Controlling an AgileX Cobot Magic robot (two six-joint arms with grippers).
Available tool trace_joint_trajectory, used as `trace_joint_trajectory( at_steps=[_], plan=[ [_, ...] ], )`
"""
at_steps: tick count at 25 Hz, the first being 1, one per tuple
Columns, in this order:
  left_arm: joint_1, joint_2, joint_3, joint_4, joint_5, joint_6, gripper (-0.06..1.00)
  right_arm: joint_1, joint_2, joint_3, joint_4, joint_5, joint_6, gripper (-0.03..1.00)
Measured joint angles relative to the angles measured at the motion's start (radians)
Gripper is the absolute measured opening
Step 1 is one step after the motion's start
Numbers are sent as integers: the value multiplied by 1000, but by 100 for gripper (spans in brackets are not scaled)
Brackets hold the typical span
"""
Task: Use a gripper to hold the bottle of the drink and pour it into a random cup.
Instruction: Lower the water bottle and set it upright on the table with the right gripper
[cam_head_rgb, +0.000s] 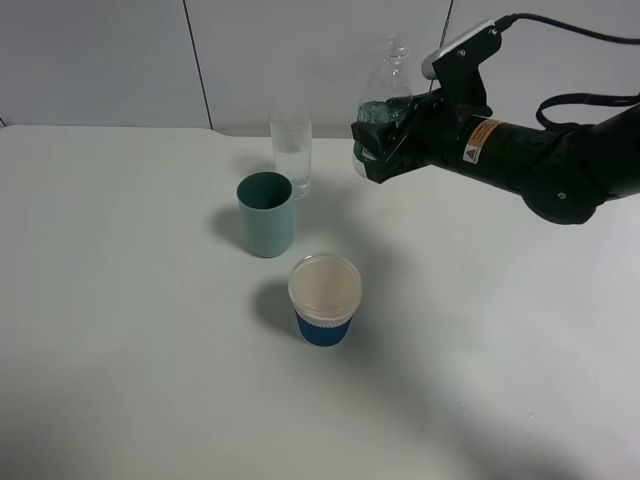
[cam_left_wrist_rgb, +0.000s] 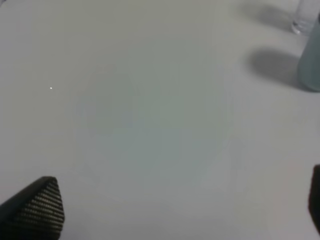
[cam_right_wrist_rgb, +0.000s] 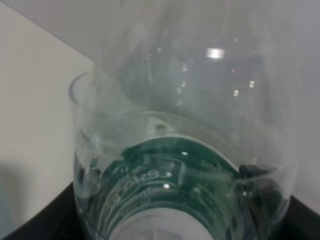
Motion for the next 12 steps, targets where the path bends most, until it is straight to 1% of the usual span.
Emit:
trace_joint_trajectory(
  at_steps=[5, 12],
  plan=[
    [0, 0, 0, 0, 0, 0, 99, 0, 121, 5, 5, -66, 2, 56],
    [0, 0, 0, 0, 0, 0, 99, 0, 226, 6, 23, -89, 2, 56]
  ],
)
